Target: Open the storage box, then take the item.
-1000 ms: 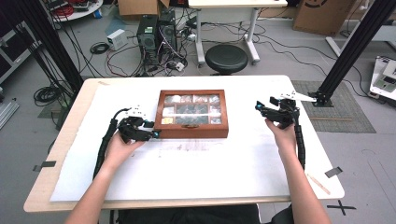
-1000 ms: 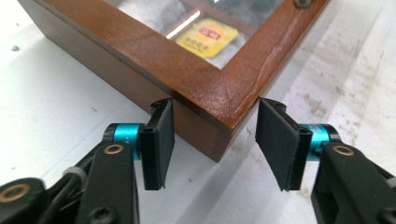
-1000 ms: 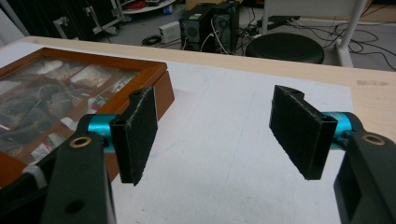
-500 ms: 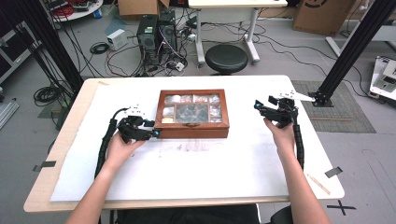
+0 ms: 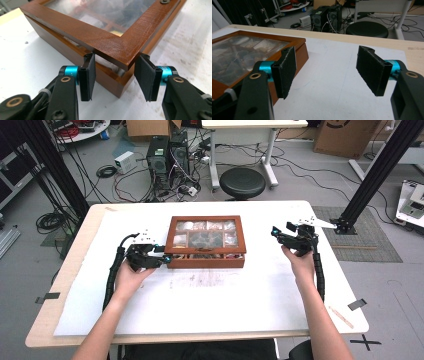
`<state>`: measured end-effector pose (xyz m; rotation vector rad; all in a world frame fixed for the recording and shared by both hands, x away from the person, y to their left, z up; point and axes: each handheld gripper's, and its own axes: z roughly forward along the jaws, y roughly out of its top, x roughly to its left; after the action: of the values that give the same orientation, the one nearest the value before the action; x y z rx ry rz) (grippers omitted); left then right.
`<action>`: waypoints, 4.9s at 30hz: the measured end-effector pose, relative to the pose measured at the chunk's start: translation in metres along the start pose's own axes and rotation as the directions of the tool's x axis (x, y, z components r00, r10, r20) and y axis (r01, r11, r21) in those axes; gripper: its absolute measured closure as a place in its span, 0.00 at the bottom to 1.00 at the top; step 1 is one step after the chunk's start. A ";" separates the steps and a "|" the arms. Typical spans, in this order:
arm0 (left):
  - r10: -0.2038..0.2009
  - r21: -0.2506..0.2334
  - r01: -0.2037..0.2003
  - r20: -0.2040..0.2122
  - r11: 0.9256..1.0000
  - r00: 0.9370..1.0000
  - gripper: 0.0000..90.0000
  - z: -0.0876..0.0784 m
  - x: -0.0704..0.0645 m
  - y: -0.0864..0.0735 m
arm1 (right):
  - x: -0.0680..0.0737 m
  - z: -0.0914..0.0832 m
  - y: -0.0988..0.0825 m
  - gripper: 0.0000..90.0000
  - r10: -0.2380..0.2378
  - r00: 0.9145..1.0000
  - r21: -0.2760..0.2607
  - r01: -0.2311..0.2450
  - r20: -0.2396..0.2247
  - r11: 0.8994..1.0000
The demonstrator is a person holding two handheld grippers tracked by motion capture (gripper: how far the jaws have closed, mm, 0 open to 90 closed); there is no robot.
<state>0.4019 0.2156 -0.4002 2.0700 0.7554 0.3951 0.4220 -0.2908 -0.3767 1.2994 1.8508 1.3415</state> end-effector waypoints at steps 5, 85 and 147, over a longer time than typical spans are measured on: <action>-0.056 -0.047 0.055 -0.014 0.997 0.998 0.57 -0.005 0.001 0.004 | 0.000 -0.001 0.000 0.36 0.006 1.000 0.001 -0.006 0.000 1.000; -0.115 -0.181 0.100 -0.073 0.978 0.991 0.54 -0.017 0.062 0.129 | -0.004 -0.005 0.006 0.36 0.036 0.999 -0.017 -0.037 -0.009 0.999; -0.139 -0.191 0.125 -0.063 0.974 0.988 0.53 -0.015 0.065 0.130 | 0.009 -0.012 0.005 0.39 -0.011 0.995 0.000 0.011 -0.097 1.000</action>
<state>0.4908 0.2105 -0.2850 1.8269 0.8626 0.4548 0.4102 -0.2875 -0.3659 1.2425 1.9195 1.4216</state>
